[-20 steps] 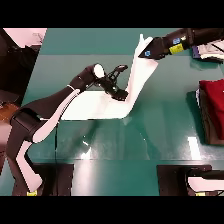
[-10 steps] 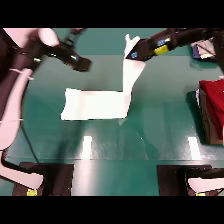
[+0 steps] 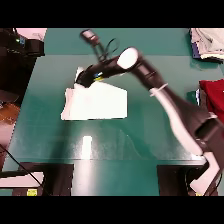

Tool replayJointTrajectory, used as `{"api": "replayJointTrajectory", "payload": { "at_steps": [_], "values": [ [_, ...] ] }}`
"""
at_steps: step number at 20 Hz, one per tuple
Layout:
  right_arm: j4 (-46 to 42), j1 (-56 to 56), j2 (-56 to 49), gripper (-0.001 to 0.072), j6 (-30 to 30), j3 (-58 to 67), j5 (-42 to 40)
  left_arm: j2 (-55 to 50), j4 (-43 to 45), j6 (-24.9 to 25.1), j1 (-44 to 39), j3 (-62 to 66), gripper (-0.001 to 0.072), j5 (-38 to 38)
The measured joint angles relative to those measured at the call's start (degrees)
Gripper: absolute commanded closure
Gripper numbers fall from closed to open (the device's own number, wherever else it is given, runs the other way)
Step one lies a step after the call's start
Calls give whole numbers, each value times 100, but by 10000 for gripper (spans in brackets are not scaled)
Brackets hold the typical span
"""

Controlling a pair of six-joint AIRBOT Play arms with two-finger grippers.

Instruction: Fold the shirts.

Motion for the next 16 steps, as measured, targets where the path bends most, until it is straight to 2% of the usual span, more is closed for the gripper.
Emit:
{"api": "replayJointTrajectory", "payload": {
  "at_steps": [2,4,7,8,12,13,14,15,16],
  "values": [
    [96,92,-170,199,-85,39,-339,37,-22,-7,66,0,681,-61],
    [151,-26,-68,203,-160,-153,-313,57,-74,-11,79,0,681,-142],
    [153,-586,389,217,-127,-752,396,66,-90,-11,105,-7,681,-243],
    [79,-811,555,264,-26,-1029,702,68,-146,-11,105,-7,681,-256],
    [-221,-1853,1300,262,372,-2594,1419,63,-304,-9,109,-7,681,-304],
    [-238,-2079,1480,203,452,-3018,1429,63,-337,-7,109,-7,681,-315],
    [-234,-2319,1655,28,549,-3473,1394,63,-361,-7,109,-7,681,-315],
    [-195,-2540,1794,-8,603,-3910,1290,63,-374,-4,109,-7,680,-315],
    [-44,-2697,1899,-6,645,-4280,1165,63,-409,-4,109,-7,681,-310]
  ]
}}
